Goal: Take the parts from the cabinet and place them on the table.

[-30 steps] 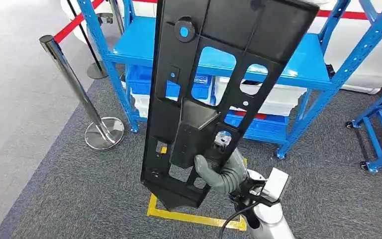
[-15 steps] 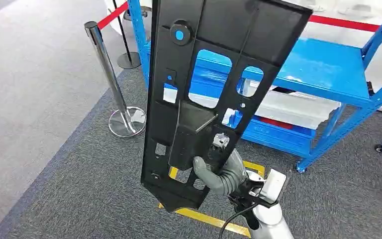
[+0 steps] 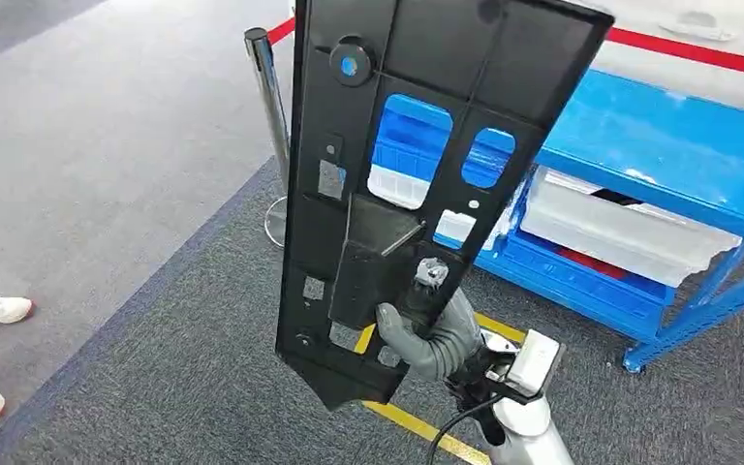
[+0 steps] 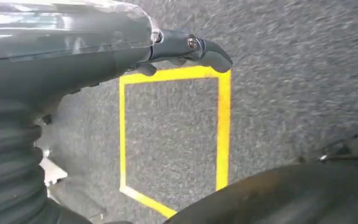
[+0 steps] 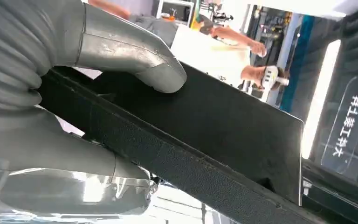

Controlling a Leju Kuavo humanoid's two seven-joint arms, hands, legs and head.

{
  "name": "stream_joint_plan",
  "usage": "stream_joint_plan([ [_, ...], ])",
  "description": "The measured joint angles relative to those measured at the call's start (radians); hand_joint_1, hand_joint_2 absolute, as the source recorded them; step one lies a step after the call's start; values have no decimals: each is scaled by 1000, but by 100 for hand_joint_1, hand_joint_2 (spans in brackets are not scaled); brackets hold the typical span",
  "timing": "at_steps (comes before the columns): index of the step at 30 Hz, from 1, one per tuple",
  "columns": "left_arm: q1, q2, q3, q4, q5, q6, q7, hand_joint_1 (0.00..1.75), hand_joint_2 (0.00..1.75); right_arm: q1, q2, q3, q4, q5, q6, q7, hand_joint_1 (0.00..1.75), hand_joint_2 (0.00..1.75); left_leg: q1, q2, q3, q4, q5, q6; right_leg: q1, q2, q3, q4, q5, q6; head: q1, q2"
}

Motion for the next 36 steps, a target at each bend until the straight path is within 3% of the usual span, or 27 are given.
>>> stream_joint_plan([
  [1, 0, 0, 0, 0, -1, 1, -1, 0, 175, 0, 0, 0, -7, 2, -1, 0, 175, 175, 1, -14, -1, -6, 13, 19, 1, -5, -2, 4, -2, 5, 0, 0],
  [4, -1, -1, 0, 0, -6, 2, -1, 0, 175, 6, -1, 0, -21, 6, -4, 0, 175, 175, -2, -41, -11, -2, 16, 38, 3, -24, -2, 1, 2, 18, 0, 0],
  [5, -2, -2, 0, 0, -7, 2, -1, 0, 175, 9, -1, 0, -29, 7, -8, 0, 175, 175, 7, -50, -7, -13, 24, 47, 0, -17, -3, 7, -6, 27, 0, 0],
  [6, -4, -3, 0, 0, -7, 2, -1, 0, 175, 11, -2, 0, -32, 7, -10, 0, 175, 175, 7, -55, -8, -14, 27, 52, -4, 33, -11, 33, -30, 33, 0, 0],
  [7, -5, -3, 0, 0, -9, 2, -1, 0, 175, 14, -2, 0, -39, 8, -10, -3, 175, 175, 8, -61, -12, -14, 30, 57, -6, 66, -39, 94, -73, 35, 1, 0],
  [9, -6, -3, 0, 0, -9, 2, -1, 0, 175, 25, -4, 0, -43, 8, -10, -3, 175, 175, 6, -80, -21, -14, 34, 61, -6, 84, -119, 265, -154, 37, 1, 0],
  [10, -6, -4, 0, 0, -9, 2, -1, 0, 175, 31, -6, 0, -43, 8, -11, -3, 175, 175, 5, -92, -25, -13, 36, 61, -6, 85, -146, 320, -166, 37, 1, 0],
  [11, -8, -5, 0, 0, -9, 2, -2, 0, 175, 35, -8, 0, -43, 8, -10, -3, 175, 175, 5, -105, -27, -12, 39, 60, -6, 85, -149, 323, -153, 36, 1, 0],
  [12, -9, -6, 0, 0, -9, 2, -2, 0, 175, 36, -10, 0, -43, 8, -11, -3, 175, 175, 5, -119, -28, -11, 41, 57, -7, 87, -125, 276, -116, 34, 1, 0],
  [13, -10, -6, 0, 0, -9, 1, -2, 0, 175, 37, -10, 0, -45, 9, -11, -3, 175, 175, 5, -134, -28, -10, 43, 55, -7, 92, -80, 189, -69, 30, 1, 0],
  [14, -11, -9, 0, 0, -10, 1, -1, 0, 175, 37, -10, 0, -49, 11, -12, -3, 175, 175, 5, -146, -28, -8, 44, 52, -7, 109, -30, 93, -26, 26, 1, 0],
  [15, -12, -10, 0, 0, -10, 1, 0, 0, 175, 38, -10, 0, -52, 12, -12, -3, 175, 175, 7, -156, -31, -5, 46, 50, -10, 164, 7, 17, -13, 21, 1, 0],
  [16, -15, -11, 0, 0, -10, 2, 0, 0, 175, 41, -10, 0, -54, 13, -12, -3, 175, 175, 2, -167, -36, 1, 48, 43, -7, 187, 7, 8, -15, 24, 1, 0],
  [17, -16, -11, 0, -1, -11, 2, 0, 0, 175, 45, -11, -1, -59, 15, -13, -3, 175, 175, 4, -175, -42, -2, 52, 37, -7, 168, 4, 9, -12, 20, 1, 0],
  [19, -16, -11, 0, -1, -11, 2, 0, 0, 175, 49, -11, -1, -60, 16, -13, -3, 175, 175, 6, -197, -46, -9, 61, 23, -2, 152, 2, 10, -8, 12, 1, 0],
  [20, -16, -11, 0, -1, -11, 2, 0, 0, 175, 49, -11, -1, -60, 17, -13, -3, 175, 175, 2, -205, -53, -9, 63, 20, -9, 141, 3, 3, -3, 6, 1, 0],
  [28, -16, -9, 0, -1, -11, 2, 0, 0, 175, 49, -11, -1, -60, 17, -13, -3, 175, 175, 0, -209, -53, -9, 64, 18, -14, 136, 4, 1, -1, 4, 1, 0],
  [29, -17, -8, 0, -1, -11, 3, 0, 0, 175, 49, -11, -1, -60, 17, -13, -3, 175, 175, 0, -207, -53, -8, 64, 19, -15, 133, 4, 1, -1, 4, 1, 0],
  [30, -13, -10, 0, -1, -13, 1, 3, 0, 175, 53, -10, -1, -66, 19, -14, -4, 175, 175, -4, -104, -93, 84, -4, 15, -12, 102, 2, -2, 3, -9, 0, 0],
  [31, -13, -10, 0, -1, -13, 1, 4, 0, 175, 56, -10, -1, -67, 19, -15, -5, 175, 175, -4, -94, -107, 113, -21, 13, -10, 96, 1, -2, 3, -9, 0, 0],
  [32, -13, -10, 0, -1, -19, 0, 4, 0, 175, 76, -11, -3, -76, 30, -28, -8, 175, 175, -3, -70, -187, 297, -102, 6, -4, 57, -2, -1, 2, -10, 0, 0],
  [33, -5, -10, 0, -1, -30, 2, 6, 0, 175, 153, -13, -5, -129, 117, -89, -51, 175, 175, -3, -52, -95, 166, -27, 10, 1, -1, 1, 0, -3, -8, 0, 0],
  [34, 6, -9, 0, -1, -37, 0, 15, 0, 175, 205, -18, -5, -173, 144, -111, -75, 175, 175, -13, 21, 1, 9, -2, 31, 12, -21, 6, 2, -11, 1, 0, 0],
  [35, 6, -9, 0, -1, -39, 0, 16, 0, 175, 219, -19, -5, -187, 150, -118, -80, 175, 175, -10, 4, -4, 5, 4, 42, 12, -25, 5, 3, -11, 5, 0, 0],
  [36, 5, -9, 0, -1, -41, -1, 16, 0, 175, 231, -21, -6, -198, 153, -120, -83, 175, 175, -11, -4, -7, 5, 5, 45, 11, -32, 5, 2, -10, 9, 0, 0],
])
